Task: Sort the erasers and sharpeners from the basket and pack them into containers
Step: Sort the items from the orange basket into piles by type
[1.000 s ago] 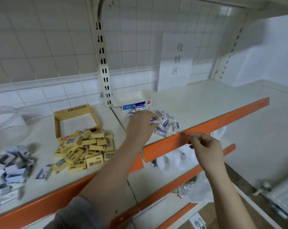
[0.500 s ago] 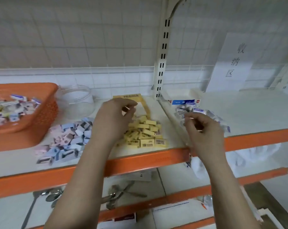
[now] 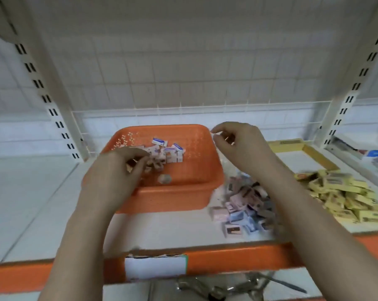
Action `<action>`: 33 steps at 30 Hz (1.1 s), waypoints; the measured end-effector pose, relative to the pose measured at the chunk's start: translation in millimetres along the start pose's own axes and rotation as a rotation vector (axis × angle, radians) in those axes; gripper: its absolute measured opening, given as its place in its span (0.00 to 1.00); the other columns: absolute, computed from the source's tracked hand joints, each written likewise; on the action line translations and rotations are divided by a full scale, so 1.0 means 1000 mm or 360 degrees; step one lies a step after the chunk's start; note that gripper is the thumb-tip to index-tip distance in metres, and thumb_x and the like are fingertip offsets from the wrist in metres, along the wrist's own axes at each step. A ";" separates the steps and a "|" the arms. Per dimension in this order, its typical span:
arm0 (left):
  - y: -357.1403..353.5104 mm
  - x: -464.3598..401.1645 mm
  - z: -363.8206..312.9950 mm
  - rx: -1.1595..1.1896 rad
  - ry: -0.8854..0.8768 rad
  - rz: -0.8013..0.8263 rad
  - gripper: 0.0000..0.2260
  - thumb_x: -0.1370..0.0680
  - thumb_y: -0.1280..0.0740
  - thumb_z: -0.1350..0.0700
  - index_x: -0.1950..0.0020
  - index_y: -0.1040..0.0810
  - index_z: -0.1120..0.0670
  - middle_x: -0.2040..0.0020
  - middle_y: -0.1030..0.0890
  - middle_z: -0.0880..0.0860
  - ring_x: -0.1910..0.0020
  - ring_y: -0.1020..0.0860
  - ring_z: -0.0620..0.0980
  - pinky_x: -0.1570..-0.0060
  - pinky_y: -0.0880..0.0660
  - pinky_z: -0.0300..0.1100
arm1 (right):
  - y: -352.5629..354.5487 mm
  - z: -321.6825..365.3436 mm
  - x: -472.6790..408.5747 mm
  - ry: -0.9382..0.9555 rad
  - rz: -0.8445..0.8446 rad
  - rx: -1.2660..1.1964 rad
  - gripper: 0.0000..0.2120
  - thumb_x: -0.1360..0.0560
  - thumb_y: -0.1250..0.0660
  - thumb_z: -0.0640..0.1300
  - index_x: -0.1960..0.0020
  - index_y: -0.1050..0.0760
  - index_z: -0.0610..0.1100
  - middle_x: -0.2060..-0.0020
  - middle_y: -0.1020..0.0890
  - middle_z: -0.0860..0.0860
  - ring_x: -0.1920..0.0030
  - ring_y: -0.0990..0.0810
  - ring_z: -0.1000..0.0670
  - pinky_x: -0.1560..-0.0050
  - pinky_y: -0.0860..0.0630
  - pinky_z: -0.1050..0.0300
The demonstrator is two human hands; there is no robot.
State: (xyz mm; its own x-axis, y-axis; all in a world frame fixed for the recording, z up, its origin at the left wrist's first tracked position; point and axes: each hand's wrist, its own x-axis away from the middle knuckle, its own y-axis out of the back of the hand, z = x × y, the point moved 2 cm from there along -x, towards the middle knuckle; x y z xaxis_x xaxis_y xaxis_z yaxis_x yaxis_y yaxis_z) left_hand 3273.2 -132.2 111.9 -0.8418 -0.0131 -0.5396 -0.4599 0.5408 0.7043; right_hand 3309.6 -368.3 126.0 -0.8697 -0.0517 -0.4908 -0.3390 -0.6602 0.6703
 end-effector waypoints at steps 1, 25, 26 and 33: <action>0.005 -0.002 0.012 0.0027 -0.0018 -0.0009 0.06 0.25 0.32 0.59 0.53 0.17 0.50 0.61 0.21 0.42 0.62 0.25 0.43 0.60 0.32 0.37 | -0.017 0.011 -0.015 0.0034 0.0108 0.0089 0.08 0.25 0.35 0.41 0.48 0.19 0.45 0.61 0.18 0.51 0.61 0.22 0.53 0.52 0.27 0.59; 0.006 -0.082 0.058 -0.0178 -0.0209 0.0555 0.09 0.22 0.36 0.57 0.46 0.18 0.54 0.48 0.17 0.50 0.53 0.23 0.44 0.51 0.29 0.36 | -0.122 0.027 -0.106 -0.0184 0.0795 0.1001 0.16 0.30 0.28 0.49 0.64 0.33 0.43 0.65 0.26 0.50 0.62 0.26 0.49 0.62 0.29 0.56; -0.004 -0.094 0.057 -0.0227 -0.0248 0.0600 0.09 0.22 0.36 0.57 0.45 0.18 0.54 0.47 0.18 0.50 0.51 0.23 0.45 0.49 0.28 0.37 | -0.111 0.027 -0.104 -0.0228 0.0772 0.0927 0.17 0.30 0.27 0.50 0.65 0.32 0.43 0.66 0.27 0.50 0.62 0.26 0.49 0.62 0.30 0.56; -0.078 -0.143 0.050 -0.0659 -0.0573 0.0872 0.14 0.23 0.35 0.58 0.38 0.23 0.51 0.39 0.23 0.50 0.42 0.25 0.49 0.49 0.26 0.43 | -0.024 0.024 -0.020 -0.0491 0.0012 -0.0053 0.11 0.31 0.26 0.50 0.61 0.22 0.43 0.66 0.20 0.52 0.64 0.24 0.54 0.65 0.30 0.64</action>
State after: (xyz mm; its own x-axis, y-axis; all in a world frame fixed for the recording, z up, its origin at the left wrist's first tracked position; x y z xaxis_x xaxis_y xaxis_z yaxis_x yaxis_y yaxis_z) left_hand 3443.6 -130.5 111.2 -0.8684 0.4783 -0.1311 -0.1321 0.0317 0.9907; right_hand 3326.4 -333.4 132.5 -0.9418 0.1699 -0.2900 -0.3244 -0.6851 0.6522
